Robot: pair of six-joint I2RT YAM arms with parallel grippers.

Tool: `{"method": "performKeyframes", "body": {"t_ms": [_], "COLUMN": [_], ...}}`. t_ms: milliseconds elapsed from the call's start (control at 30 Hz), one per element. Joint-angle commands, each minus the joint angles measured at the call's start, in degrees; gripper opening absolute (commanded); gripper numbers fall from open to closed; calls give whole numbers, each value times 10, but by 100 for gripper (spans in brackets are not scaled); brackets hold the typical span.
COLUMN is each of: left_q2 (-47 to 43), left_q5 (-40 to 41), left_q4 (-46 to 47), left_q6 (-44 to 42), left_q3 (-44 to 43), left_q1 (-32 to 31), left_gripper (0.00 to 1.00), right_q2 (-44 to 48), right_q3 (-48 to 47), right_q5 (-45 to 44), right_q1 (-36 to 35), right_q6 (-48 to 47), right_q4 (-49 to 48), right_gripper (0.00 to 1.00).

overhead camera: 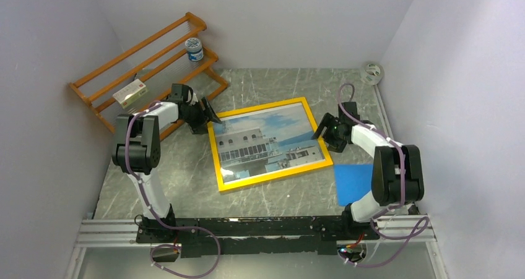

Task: Put the photo into the frame
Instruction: Adjust the photo frame at the center of the board, then reset both arms

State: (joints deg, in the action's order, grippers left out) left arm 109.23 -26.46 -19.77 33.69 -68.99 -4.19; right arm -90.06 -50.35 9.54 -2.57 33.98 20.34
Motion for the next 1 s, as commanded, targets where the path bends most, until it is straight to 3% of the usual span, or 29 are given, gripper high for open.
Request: {"method": "performKeyframes", "body": {"t_ms": [0, 200, 333, 567, 967], "left_q2": [18, -8, -45, -158, -480], "left_q5": [-31, 110, 155, 143, 186], "left_q4": [13, -85, -119, -136, -226], "left_q6": [16, -33, -60, -75, -73], "left_q3": [-26, -67, -74, -37, 36], "left_q1": [-20, -20, -20, -21, -21], "left_gripper": [77, 90, 94, 94, 94], "right_q2": [57, 56, 61, 74, 192], "right_q3": [24, -94, -162, -232, -266], "right_q5": [79, -122, -213, -256, -278], "right_q1": [-34, -33, -33, -33, -33], "right_q6": [66, 76, 78, 70, 43], "right_q4": [8, 157, 214, 300, 358], "right_gripper": [78, 82, 88, 89, 89]}}
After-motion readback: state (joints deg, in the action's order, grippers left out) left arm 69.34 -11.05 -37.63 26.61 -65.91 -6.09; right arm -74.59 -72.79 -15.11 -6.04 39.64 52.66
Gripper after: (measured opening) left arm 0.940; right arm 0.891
